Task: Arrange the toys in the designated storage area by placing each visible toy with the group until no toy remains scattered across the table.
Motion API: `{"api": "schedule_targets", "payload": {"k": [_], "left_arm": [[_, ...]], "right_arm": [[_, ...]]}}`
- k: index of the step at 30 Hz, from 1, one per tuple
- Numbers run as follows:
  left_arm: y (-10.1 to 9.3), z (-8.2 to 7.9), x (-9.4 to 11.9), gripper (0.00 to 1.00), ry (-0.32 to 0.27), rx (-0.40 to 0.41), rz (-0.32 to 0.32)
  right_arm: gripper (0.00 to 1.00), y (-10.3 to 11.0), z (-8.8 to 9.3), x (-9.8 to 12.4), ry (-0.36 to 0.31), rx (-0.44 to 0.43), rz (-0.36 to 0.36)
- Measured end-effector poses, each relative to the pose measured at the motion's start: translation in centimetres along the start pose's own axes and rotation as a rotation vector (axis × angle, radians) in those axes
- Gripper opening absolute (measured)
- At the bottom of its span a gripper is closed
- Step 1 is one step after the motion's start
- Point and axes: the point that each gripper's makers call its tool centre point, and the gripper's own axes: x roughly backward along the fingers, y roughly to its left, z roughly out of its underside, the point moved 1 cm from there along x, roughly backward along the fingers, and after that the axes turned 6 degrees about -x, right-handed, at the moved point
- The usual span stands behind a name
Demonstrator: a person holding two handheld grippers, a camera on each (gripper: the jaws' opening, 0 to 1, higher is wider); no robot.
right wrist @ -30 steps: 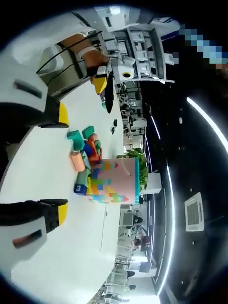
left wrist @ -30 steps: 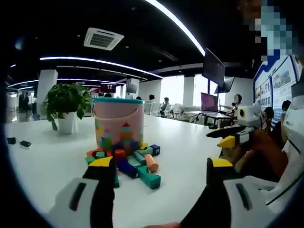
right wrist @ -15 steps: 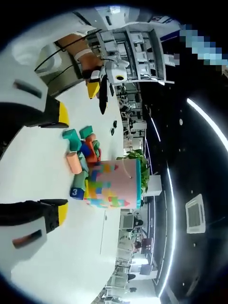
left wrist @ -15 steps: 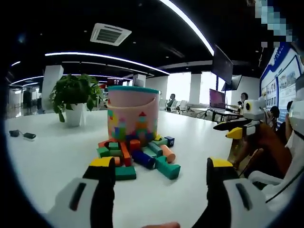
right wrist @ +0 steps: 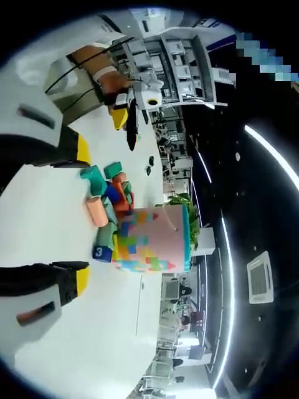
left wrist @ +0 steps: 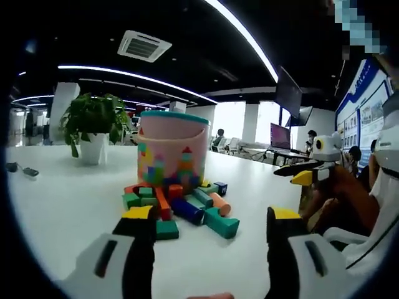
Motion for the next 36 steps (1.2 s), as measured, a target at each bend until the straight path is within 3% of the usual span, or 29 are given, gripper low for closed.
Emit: {"api": "schedule_targets", "payload": {"k": [8, 18, 30, 36], "left_arm": [[0.9, 0.7, -0.3, 0.72, 0.002, 0.005, -0.008], [1.4, 3.0, -1.3, 0.69, 0.004, 0.001, 0.025], [2.3, 3.3, -1.5, 0.7, -0.003, -0.019, 0.023], [2.3, 4.1, -1.7, 0.71, 0.034, -0.053, 0.022]], "right_arm": [[0.62, -0.2, 0.1, -0.1, 0.0, -0.009, 0.005], [0.62, 0.3, 0.1, 0.0, 0.005, -0.012, 0.003], [0.6, 0.1, 0.7, -1.6, 0.02, -0.011, 0.008], [0.6, 0.0, 0.7, -2.4, 0.027, -0.005, 0.007]]}}
